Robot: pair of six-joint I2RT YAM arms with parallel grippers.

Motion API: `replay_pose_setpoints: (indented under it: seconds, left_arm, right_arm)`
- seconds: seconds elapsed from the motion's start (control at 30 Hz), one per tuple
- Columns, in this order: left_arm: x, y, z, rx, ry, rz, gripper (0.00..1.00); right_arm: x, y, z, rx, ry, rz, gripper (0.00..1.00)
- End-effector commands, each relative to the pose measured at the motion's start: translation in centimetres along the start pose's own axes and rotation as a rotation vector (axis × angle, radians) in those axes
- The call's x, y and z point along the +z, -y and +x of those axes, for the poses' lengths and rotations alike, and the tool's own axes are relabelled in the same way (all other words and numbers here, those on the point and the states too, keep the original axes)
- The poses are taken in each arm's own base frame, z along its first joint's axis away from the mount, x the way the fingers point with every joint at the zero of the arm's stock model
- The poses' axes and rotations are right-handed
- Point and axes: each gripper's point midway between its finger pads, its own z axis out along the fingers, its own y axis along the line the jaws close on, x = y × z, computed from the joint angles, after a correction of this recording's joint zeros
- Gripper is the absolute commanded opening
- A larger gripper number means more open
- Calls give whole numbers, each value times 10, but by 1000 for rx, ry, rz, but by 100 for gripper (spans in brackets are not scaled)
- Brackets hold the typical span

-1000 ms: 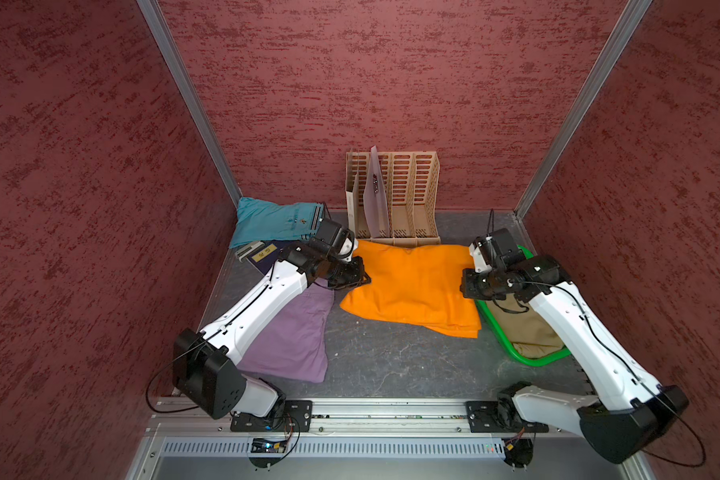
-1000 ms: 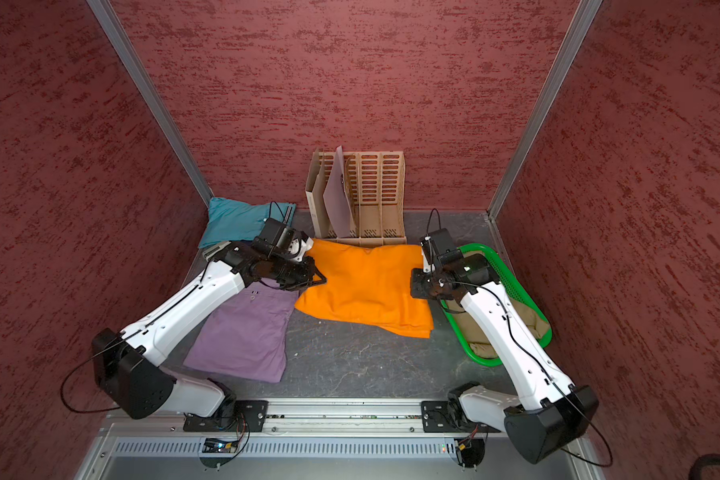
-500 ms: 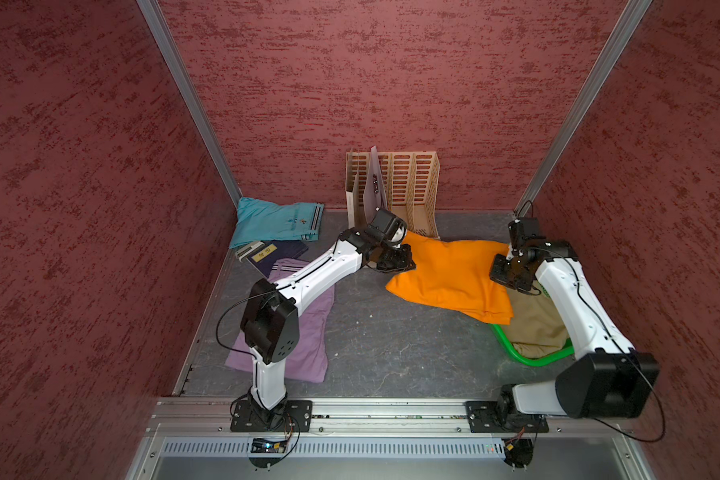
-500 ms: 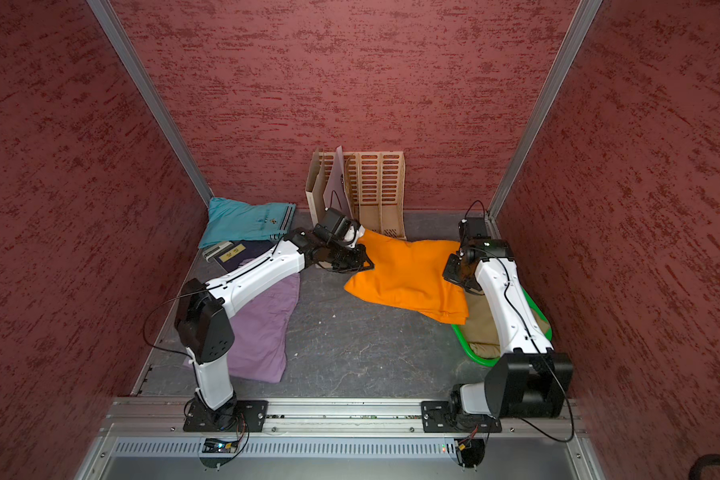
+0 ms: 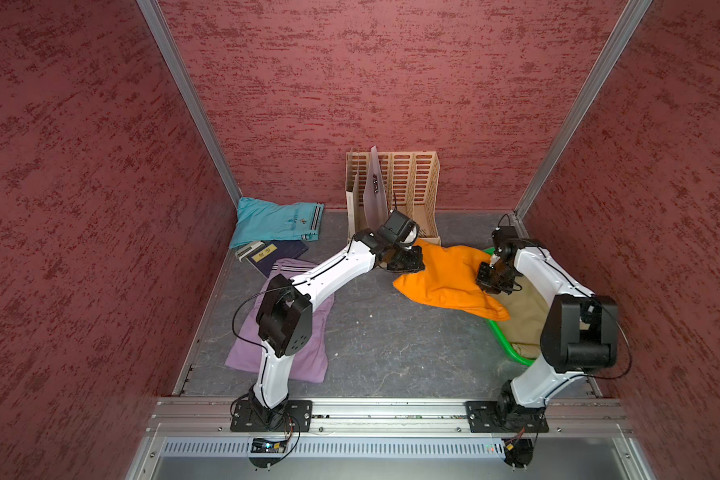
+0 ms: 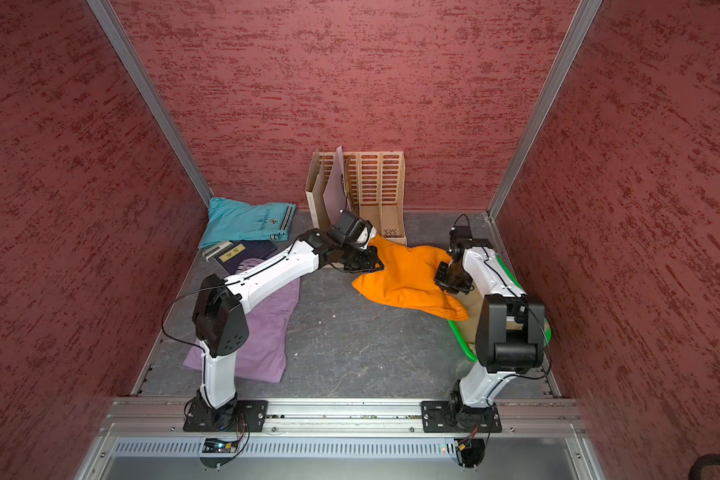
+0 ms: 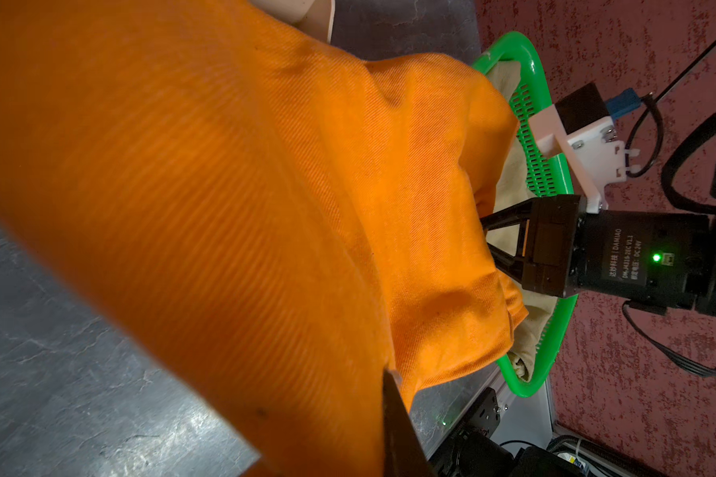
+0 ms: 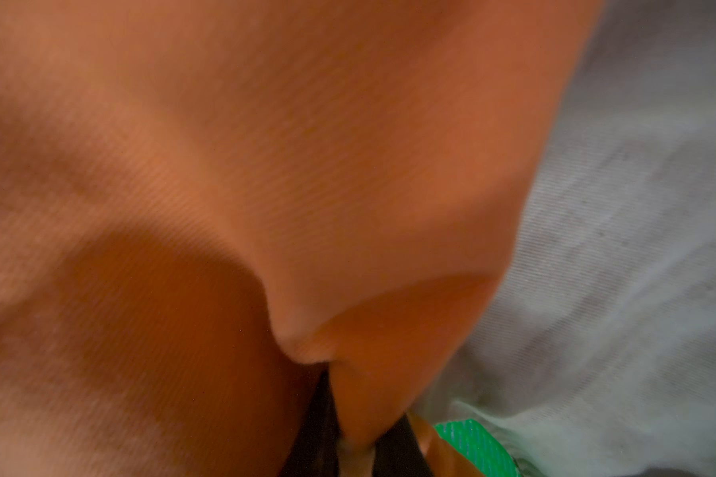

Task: Put the folded long pants in the basket
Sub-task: Move the basket to the center of the board.

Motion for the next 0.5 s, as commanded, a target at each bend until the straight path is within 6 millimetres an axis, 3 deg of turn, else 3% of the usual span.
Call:
replay_pose_setpoints:
  seconds: [0.0,0.4,0.47]
  left_arm:
    - [-43,41,3,78,70,113,0]
    - [-128,1,87,-11,55,80,0]
    - [-138,-6,101,-19,43,76,0]
  right_arm:
    - [-2,-73,58,-167,-161,-255,0]
    - [-17,-141,215,-604,-405,-373,0]
    - [-18,-150,230,-672,-426,-394,0]
